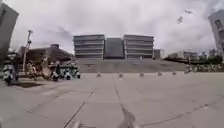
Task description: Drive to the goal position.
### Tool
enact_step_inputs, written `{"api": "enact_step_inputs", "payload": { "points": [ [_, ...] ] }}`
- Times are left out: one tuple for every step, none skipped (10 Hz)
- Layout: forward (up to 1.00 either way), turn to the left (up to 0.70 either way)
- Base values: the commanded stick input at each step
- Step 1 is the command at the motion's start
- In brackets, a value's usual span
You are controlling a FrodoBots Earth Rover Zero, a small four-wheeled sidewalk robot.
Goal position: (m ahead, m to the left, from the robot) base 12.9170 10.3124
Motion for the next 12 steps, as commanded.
{"api": "enact_step_inputs", "payload": {
  "points": [
    [1.00,0.00],
    [1.00,0.00],
    [1.00,-0.03],
    [1.00,-0.22],
    [1.00,-0.07],
    [1.00,-0.06],
    [1.00,-0.19],
    [1.00,-0.10],
    [1.00,0.00],
    [1.00,0.00],
    [1.00,0.00],
    [1.00,0.00]
  ]
}}
